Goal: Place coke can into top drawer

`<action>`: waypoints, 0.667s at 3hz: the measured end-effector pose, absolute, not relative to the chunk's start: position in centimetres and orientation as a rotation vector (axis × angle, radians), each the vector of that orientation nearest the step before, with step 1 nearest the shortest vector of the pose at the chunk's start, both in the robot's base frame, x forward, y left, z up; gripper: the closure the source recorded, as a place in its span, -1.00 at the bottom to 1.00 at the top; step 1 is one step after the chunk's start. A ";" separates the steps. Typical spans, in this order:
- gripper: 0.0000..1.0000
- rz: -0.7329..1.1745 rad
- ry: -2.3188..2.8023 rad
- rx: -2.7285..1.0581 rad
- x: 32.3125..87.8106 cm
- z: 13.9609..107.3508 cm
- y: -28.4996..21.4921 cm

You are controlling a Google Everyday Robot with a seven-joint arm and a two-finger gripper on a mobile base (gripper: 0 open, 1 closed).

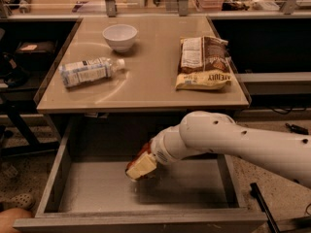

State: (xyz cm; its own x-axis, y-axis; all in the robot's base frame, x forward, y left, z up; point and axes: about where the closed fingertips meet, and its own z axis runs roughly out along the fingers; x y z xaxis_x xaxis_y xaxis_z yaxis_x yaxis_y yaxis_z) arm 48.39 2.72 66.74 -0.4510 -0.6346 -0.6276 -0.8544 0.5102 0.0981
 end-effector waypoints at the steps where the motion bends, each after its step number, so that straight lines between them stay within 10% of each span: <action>1: 1.00 0.543 2.209 -1.178 49.7 65.0 3.0; 2: 1.00 0.544 2.206 -1.142 50.8 63.2 3.0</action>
Offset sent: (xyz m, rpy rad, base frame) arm 0.0395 0.0004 -0.0588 0.0536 -0.0432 -0.0834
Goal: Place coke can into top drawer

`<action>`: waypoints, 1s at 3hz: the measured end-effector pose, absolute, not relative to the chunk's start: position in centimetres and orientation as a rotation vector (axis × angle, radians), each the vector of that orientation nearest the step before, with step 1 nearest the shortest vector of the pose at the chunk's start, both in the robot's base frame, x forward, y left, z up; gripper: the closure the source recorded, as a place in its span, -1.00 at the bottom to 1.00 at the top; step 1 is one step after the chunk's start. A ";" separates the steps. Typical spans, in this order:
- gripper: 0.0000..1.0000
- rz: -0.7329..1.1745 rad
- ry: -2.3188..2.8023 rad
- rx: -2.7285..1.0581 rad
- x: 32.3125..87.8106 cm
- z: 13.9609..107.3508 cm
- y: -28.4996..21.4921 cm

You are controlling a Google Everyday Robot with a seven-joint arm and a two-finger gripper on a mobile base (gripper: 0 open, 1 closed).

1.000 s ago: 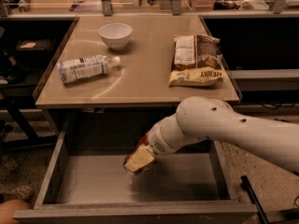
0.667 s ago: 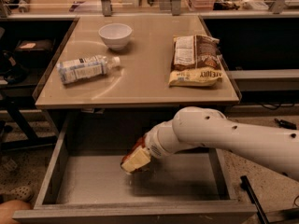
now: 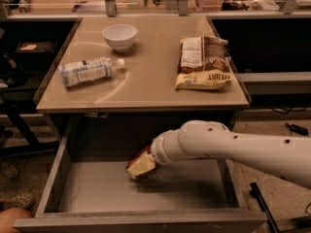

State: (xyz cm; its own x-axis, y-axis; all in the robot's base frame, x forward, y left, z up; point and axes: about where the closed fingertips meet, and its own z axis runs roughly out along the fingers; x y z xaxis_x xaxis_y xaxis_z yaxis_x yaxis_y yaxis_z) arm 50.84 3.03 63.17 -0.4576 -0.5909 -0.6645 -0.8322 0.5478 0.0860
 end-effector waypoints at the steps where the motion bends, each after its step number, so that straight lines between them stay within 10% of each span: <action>1: 1.00 0.562 2.211 -1.113 51.5 62.1 2.8; 3: 0.18 0.562 2.211 -1.114 51.5 62.1 2.8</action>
Offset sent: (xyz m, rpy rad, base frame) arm 0.0062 -0.0025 -0.0119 0.0179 0.0087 -0.0167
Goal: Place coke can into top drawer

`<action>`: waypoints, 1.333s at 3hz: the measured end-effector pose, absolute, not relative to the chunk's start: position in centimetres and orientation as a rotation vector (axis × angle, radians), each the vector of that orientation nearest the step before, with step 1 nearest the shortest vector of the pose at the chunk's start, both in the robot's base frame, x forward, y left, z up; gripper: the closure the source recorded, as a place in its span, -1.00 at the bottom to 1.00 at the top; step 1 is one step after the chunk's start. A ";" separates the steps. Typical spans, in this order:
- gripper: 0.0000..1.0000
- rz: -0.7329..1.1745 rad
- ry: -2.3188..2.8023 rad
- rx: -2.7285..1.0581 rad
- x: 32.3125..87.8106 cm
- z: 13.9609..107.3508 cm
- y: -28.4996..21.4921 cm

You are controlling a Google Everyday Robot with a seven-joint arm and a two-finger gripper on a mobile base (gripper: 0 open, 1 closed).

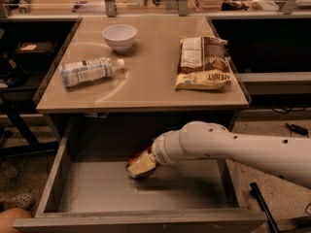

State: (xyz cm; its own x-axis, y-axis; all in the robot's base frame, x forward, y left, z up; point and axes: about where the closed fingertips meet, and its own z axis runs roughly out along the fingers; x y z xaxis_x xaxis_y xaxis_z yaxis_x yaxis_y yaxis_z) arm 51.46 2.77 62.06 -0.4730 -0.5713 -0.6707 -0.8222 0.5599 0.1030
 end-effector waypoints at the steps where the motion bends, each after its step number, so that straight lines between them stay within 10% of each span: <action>1: -0.32 0.562 2.211 -1.114 51.5 62.1 2.8; 3: -1.00 0.562 2.211 -1.114 51.5 62.1 2.8; 4: -1.00 0.561 2.211 -1.115 51.5 62.1 2.8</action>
Offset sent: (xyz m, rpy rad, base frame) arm 0.0000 0.0000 0.0000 0.0000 0.0000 0.0000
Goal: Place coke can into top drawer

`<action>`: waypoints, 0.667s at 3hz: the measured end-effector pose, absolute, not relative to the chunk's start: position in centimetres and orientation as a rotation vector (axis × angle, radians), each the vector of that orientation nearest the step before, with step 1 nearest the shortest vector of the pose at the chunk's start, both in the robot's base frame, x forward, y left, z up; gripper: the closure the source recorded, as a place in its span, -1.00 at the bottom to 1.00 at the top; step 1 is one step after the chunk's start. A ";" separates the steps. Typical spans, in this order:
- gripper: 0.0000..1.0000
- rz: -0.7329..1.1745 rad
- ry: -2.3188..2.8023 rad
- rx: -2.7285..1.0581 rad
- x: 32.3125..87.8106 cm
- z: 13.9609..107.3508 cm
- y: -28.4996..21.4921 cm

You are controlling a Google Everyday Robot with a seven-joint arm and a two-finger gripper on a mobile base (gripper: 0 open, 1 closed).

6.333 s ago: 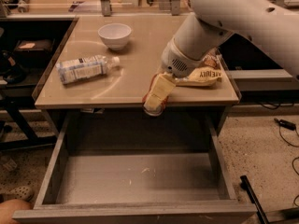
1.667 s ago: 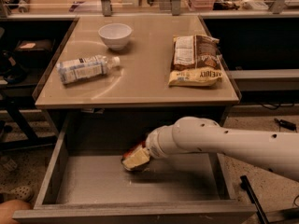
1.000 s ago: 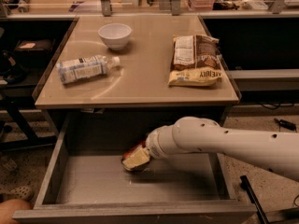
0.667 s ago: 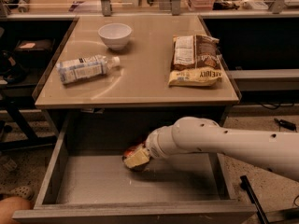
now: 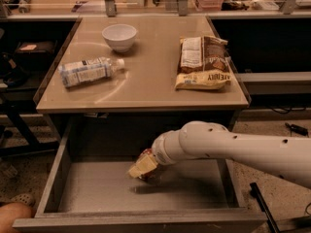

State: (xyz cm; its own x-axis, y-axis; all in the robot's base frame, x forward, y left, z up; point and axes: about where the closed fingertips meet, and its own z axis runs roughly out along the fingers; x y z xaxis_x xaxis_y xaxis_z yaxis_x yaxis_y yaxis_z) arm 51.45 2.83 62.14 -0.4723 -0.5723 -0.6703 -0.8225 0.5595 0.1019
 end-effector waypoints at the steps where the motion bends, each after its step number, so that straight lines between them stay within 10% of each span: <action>1: -1.00 0.495 2.230 -1.098 50.9 64.6 2.1; 2: -1.00 0.326 2.311 -1.090 48.4 67.1 -1.1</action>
Offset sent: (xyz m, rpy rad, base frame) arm -0.0695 -0.0934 0.1844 -0.3305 -0.1063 -0.3553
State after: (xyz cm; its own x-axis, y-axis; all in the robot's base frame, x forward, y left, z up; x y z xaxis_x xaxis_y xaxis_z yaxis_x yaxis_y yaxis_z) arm 48.38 -1.07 67.13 -0.5136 -0.6324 -0.5799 -0.7682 0.6400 -0.0176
